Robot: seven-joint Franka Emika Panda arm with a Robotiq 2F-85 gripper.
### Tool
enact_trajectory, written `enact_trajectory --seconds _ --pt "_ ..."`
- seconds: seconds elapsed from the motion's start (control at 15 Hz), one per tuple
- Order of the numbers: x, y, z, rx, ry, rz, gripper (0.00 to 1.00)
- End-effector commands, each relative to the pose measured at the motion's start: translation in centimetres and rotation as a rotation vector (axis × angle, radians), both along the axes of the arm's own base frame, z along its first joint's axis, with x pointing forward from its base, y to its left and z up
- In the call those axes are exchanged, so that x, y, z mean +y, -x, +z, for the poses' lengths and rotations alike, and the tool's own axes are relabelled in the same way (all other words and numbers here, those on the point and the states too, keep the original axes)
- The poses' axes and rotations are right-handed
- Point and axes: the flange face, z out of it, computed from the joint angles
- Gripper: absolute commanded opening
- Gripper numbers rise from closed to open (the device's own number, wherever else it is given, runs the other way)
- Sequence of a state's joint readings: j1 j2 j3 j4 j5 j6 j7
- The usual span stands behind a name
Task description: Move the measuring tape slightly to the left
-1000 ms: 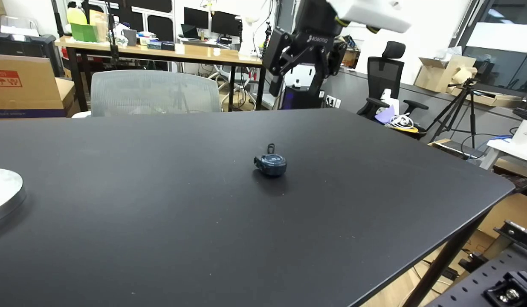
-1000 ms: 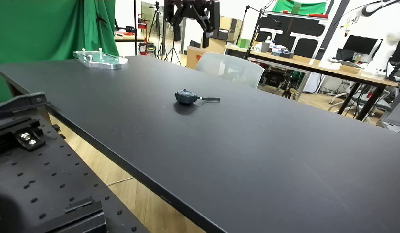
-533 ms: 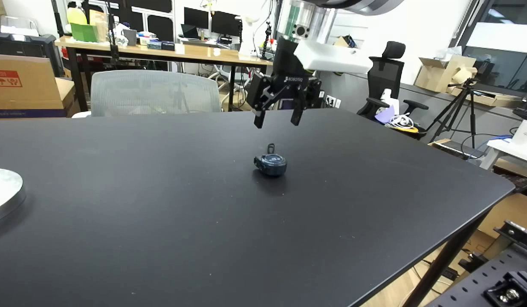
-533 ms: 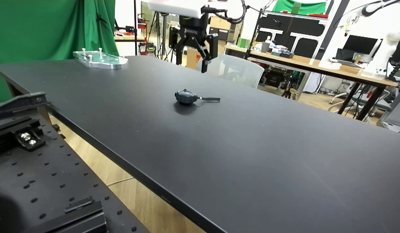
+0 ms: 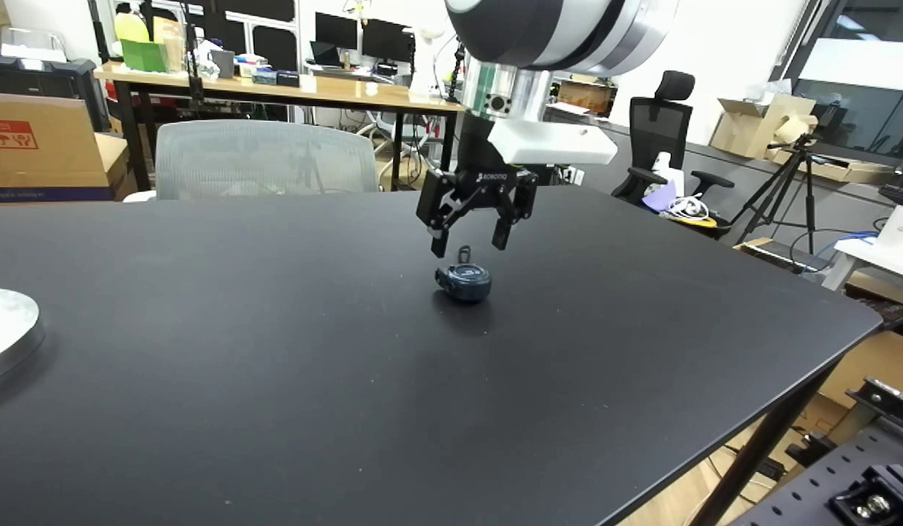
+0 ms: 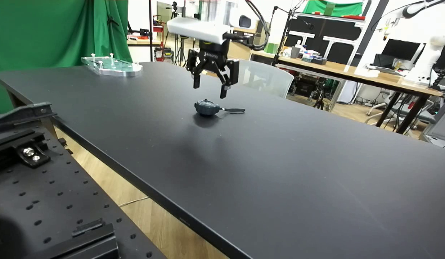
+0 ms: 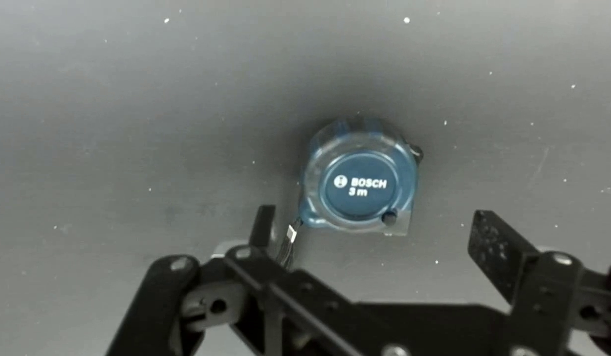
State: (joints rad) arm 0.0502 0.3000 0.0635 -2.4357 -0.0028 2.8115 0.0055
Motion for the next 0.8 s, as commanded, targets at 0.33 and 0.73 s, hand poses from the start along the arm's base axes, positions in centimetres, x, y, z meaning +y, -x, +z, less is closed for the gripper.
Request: enact_trajectory --seconds 0.33,0.73 --pt "-0.6 0.1 -2.7 0.091 0.025 -0.006 1.00" --pt "-0.5 -0.4 -3.6 0.113 0.034 -0.010 1.00"
